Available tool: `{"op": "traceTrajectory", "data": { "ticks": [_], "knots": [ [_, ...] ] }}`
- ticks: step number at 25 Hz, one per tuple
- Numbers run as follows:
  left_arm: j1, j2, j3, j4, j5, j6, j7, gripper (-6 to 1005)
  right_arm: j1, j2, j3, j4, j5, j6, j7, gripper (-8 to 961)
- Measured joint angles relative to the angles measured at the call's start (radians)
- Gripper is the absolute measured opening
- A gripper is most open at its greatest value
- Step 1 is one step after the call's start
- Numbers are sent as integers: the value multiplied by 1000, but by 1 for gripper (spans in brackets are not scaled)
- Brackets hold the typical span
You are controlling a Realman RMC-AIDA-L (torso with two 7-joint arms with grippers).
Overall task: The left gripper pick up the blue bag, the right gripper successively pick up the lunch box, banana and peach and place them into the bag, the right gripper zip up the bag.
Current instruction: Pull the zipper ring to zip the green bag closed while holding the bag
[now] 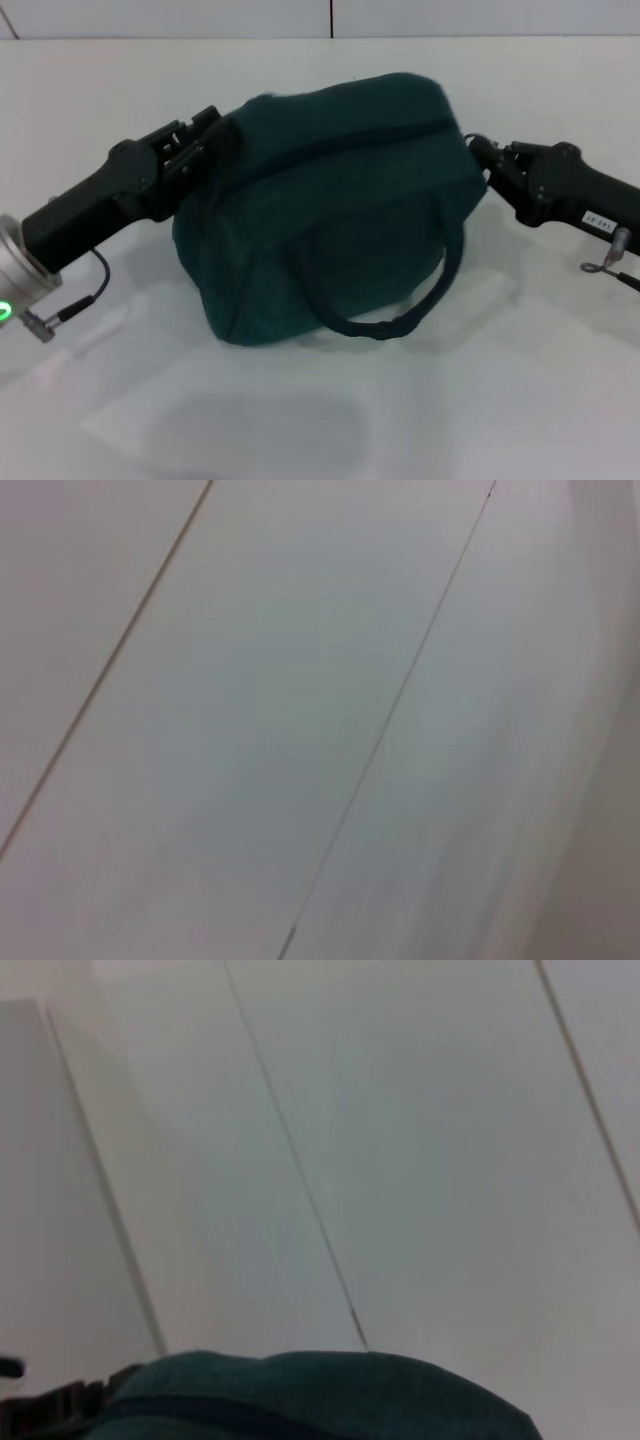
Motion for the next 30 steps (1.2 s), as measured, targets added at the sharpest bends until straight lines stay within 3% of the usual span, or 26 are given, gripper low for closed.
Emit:
{"op": "traceTrajectory", "data": {
  "ticks": [6,11,21,26,30],
  "knots": [
    [-16,8,4,96,59,-13,-106,328,6,2,-15,5,2,0,0,14],
    [-41,6,4,230,160,-21,-210,416,1,1,-16,8,3,-2,0,14],
    [-112,8,0,508,296,-62,-462,416,-6,1,-9,34,4,-14,-10,14],
    [-124,8,-10,600,325,-71,-511,415,-9,1,-9,48,18,-16,-20,15],
    [-109,-13,-124,719,290,-72,-517,415,-9,1,-11,59,26,-20,-22,15]
  ]
}}
